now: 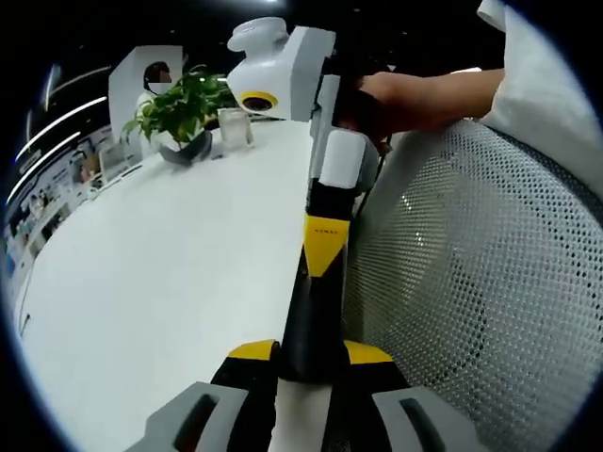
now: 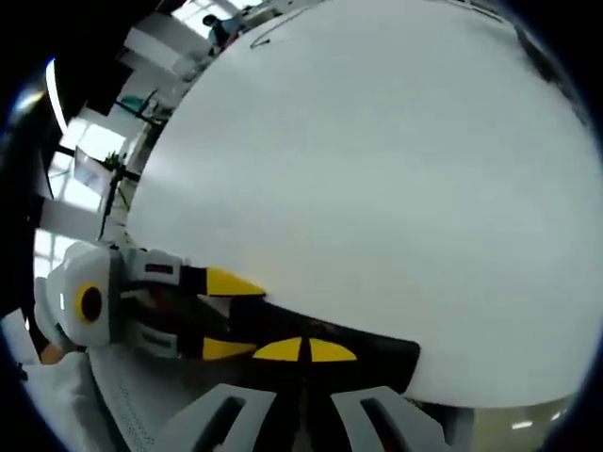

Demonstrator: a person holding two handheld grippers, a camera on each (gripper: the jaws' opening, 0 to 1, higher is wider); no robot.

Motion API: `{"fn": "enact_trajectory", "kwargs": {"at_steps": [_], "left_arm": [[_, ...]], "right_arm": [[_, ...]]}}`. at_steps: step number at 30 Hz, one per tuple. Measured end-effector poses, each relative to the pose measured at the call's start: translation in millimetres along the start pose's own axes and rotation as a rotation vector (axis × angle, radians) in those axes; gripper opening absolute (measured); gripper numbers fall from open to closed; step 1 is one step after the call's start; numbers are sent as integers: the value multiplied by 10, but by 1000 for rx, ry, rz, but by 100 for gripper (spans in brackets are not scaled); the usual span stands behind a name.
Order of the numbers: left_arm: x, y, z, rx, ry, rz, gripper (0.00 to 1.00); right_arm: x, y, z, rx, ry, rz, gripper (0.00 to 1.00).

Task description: Press the specified remote control buttons in sequence, fully releasing each button before pressing the next.

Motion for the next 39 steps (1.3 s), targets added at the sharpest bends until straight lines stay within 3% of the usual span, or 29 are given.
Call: {"fn": "enact_trajectory", "kwargs": {"at_steps": [6, 8, 20, 39], "left_arm": [[-1, 1, -1, 8, 7, -1, 25], [-6, 4, -14, 51, 30, 13, 25], [-27, 47, -14, -9, 20, 13, 24], [-15, 33, -14, 11, 4, 12, 25]], "right_arm": [[-13, 0, 5, 6, 3, -2, 0], [-27, -30, -12, 19, 25, -21, 0], [-35, 9, -55, 36, 62, 0, 0], [16, 7, -84, -74, 72, -65, 0]]}}
Point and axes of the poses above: the point that each gripper's makers call its tool centre point, and the gripper's own axes: x roughly forward along the fingers, y roughly to its left, z roughly out of its top, the point moved 3 cm from there along -x, roughly backward along the fingers, and after that the axes turned 11 degrees about -z, right-handed, at the moved point
